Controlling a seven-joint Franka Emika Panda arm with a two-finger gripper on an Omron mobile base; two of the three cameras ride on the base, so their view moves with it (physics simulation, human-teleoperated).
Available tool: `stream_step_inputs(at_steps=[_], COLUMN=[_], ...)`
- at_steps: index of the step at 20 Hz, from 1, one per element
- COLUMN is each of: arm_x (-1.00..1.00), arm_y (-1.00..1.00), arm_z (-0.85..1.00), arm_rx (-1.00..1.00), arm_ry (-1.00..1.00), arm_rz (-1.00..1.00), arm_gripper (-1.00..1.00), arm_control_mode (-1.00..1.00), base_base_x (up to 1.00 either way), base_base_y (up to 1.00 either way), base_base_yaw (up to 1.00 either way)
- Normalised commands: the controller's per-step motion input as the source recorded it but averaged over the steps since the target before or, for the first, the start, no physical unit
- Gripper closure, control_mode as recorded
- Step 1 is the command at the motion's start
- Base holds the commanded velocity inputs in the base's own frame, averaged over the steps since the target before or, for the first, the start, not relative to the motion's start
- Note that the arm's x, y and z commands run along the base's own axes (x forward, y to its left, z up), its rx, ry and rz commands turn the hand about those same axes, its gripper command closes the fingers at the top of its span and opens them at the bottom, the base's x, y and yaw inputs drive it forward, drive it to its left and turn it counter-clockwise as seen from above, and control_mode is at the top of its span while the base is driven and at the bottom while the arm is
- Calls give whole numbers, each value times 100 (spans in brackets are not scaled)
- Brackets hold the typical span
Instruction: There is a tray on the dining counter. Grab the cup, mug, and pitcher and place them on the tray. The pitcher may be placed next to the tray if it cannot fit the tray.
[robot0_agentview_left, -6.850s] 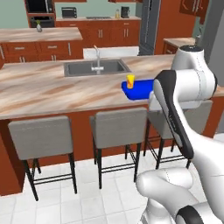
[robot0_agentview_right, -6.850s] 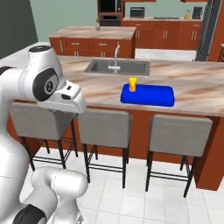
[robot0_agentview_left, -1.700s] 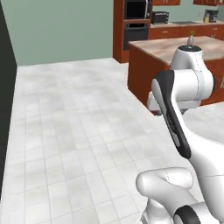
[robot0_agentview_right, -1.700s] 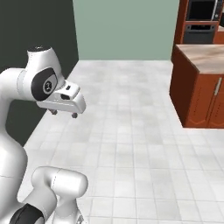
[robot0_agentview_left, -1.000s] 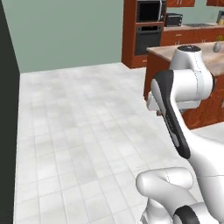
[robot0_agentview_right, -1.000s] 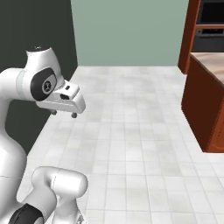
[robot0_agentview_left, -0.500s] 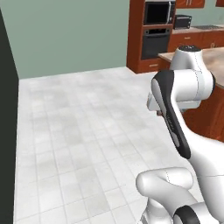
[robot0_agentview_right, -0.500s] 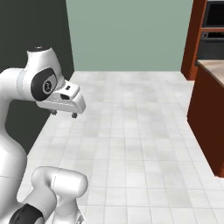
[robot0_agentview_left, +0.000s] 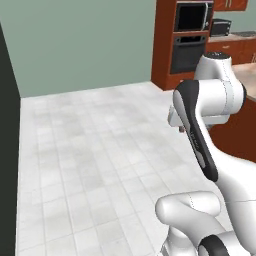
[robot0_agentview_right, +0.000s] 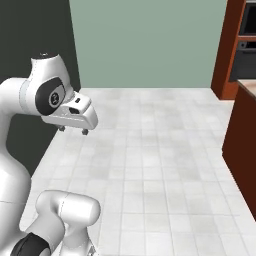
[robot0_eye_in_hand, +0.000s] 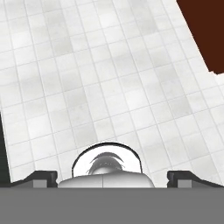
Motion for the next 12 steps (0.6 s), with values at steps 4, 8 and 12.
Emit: stream_step_inputs(at_steps=[4, 8, 12], arm_x=[0, 0, 0], arm_y=[0, 0, 0], arm_z=[0, 0, 0], arm_rx=[0, 0, 0], arm_ry=[0, 0, 0], arm_rz=[0, 0, 0], arm_gripper=[-100, -100, -100], arm_control_mode=[100, 100, 100], base_base_x=[100, 100, 100], base_base_y=[28, 20, 20], base_base_yaw=[0, 0, 0])
